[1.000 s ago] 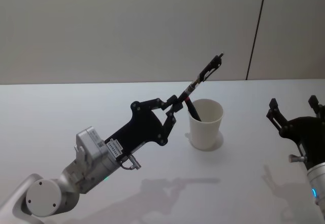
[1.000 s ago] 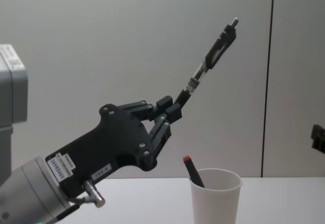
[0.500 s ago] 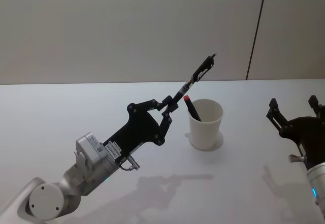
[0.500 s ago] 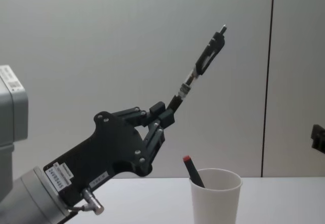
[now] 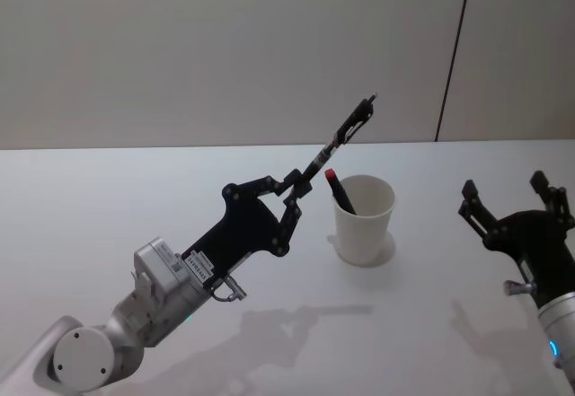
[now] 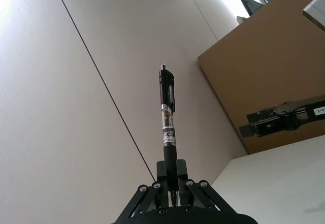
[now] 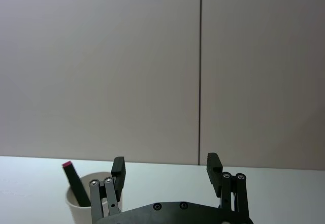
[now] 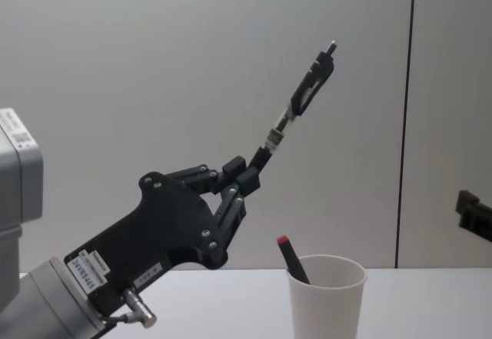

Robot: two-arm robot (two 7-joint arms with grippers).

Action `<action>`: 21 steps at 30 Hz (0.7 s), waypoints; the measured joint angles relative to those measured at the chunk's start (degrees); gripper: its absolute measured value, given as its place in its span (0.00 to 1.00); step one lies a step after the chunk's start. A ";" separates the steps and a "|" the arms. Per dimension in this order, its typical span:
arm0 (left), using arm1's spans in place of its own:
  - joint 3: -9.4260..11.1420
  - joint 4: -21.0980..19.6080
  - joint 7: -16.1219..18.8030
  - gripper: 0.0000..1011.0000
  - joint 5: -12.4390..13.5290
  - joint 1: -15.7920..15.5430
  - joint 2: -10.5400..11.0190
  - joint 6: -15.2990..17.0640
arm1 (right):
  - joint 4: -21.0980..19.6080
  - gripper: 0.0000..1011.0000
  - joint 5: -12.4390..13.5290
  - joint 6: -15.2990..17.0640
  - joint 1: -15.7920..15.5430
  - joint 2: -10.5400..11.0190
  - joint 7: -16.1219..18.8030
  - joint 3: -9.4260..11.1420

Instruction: Place the pen into the pen holder.

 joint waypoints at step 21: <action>0.00 0.51 0.36 0.11 0.24 -0.11 -0.14 -0.48 | -4.79 0.99 7.07 2.21 -2.61 2.07 14.81 -0.90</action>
